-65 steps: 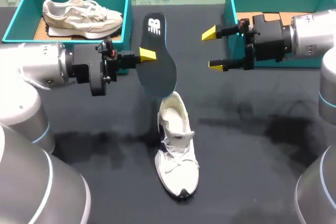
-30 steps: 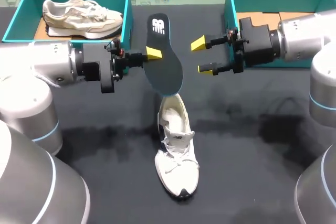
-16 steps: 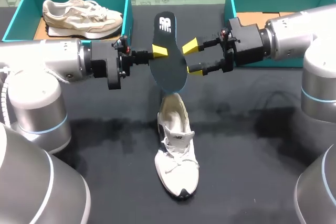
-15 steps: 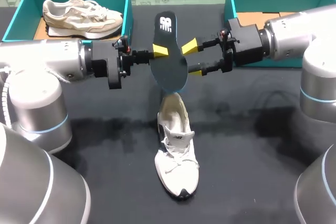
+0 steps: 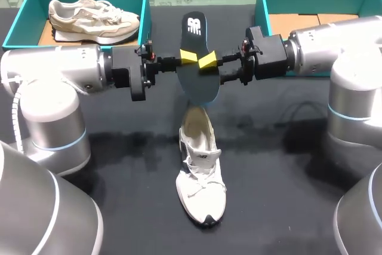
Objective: Take the shoe out of the shoebox, open the shoe tongue, remove and reinsert the insole, then place the shoe into the shoebox
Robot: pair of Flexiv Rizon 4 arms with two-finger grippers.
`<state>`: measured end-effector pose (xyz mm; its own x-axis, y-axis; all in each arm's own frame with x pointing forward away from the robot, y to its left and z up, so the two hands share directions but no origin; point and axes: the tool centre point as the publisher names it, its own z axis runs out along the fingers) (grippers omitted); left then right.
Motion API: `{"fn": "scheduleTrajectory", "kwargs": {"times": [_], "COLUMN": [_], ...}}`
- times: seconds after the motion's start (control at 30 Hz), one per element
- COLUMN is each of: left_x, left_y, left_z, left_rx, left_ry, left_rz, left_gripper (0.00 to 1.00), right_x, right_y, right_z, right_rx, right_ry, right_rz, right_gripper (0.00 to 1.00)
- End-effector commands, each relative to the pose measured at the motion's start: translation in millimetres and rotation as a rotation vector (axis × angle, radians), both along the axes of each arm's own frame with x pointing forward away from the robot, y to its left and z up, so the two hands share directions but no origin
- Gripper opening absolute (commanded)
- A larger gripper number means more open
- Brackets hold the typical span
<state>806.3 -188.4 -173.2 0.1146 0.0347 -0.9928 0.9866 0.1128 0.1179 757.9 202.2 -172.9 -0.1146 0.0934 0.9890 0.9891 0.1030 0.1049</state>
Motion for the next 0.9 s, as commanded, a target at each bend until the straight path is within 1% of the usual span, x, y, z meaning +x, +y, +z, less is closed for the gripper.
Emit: {"fn": "scheduleTrajectory", "kwargs": {"times": [0.03,0.3,0.4,0.73,0.8,0.9], "left_x": [-0.8,-1.1,-1.2,-3.6,-3.7,-4.2], "left_y": [-3.5,-4.7,-4.8,-2.7,-2.5,-2.2], "left_z": [-0.9,-1.8,-1.8,-1.2,-1.1,-1.2], "left_rx": [-0.001,0.0,0.0,-0.001,0.0,0.002], "left_ry": [-0.012,-0.016,-0.015,-0.015,-0.016,-0.016], "left_rz": [0.008,0.016,0.015,0.015,0.015,0.014], "left_gripper": [0.0,0.0,0.0,0.0,0.0,0.0], "right_x": [0.0,-0.9,-1.9,-5.1,-5.2,-5.3], "right_y": [6.2,11.6,11.9,10.2,10.1,10.0], "right_z": [-3.0,0.8,1.8,-0.6,-1.2,-1.8], "right_rx": [0.007,0.004,-0.001,0.001,0.003,0.004], "right_ry": [0.0,-0.005,-0.012,-0.012,-0.011,-0.009], "right_rz": [-0.002,0.009,0.011,0.0,0.0,-0.001], "right_gripper": [0.47,0.41,0.34,0.29,0.24,0.09]}}
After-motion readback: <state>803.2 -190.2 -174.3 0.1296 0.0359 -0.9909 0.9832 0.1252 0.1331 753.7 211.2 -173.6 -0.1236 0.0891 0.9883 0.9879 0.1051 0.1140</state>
